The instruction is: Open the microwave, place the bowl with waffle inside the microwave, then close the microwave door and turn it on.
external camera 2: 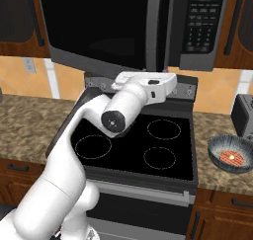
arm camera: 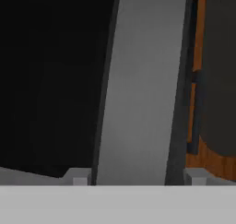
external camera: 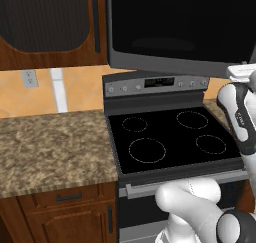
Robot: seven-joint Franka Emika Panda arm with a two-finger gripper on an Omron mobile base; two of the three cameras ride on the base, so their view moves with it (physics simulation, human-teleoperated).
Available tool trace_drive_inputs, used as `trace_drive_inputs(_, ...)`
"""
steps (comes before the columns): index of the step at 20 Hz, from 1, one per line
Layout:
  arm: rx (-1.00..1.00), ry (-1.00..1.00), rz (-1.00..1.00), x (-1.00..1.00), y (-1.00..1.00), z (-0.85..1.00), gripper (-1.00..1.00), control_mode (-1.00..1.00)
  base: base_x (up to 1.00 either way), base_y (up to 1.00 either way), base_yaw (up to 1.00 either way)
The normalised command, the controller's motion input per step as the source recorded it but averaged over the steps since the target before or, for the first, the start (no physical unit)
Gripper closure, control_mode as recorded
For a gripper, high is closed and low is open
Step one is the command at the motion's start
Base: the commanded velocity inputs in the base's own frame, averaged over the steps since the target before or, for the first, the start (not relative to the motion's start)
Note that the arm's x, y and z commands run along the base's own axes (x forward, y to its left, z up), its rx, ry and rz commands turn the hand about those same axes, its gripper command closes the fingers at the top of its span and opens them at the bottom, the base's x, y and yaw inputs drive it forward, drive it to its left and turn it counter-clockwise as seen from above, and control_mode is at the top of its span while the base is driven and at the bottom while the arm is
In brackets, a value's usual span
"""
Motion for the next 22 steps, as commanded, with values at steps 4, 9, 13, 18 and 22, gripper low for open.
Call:
trace_drive_inputs(4,0.0,0.3,0.22,-1.0,0.98,0.3,1.0,-1.0,0.0,0.0,0.0)
trace_drive_inputs(9,0.0,0.38,0.21,-0.99,0.98,0.35,1.0,-1.0,0.0,0.0,0.0)
trace_drive_inputs(13,0.0,0.49,0.19,-0.69,0.88,0.36,1.0,-1.0,0.0,0.0,0.0)
trace_drive_inputs(18,0.0,0.54,0.17,-0.64,0.88,0.37,1.0,-1.0,0.0,0.0,0.0)
trace_drive_inputs(22,0.0,0.58,0.16,-0.55,0.9,0.41,1.0,-1.0,0.0,0.0,0.0)
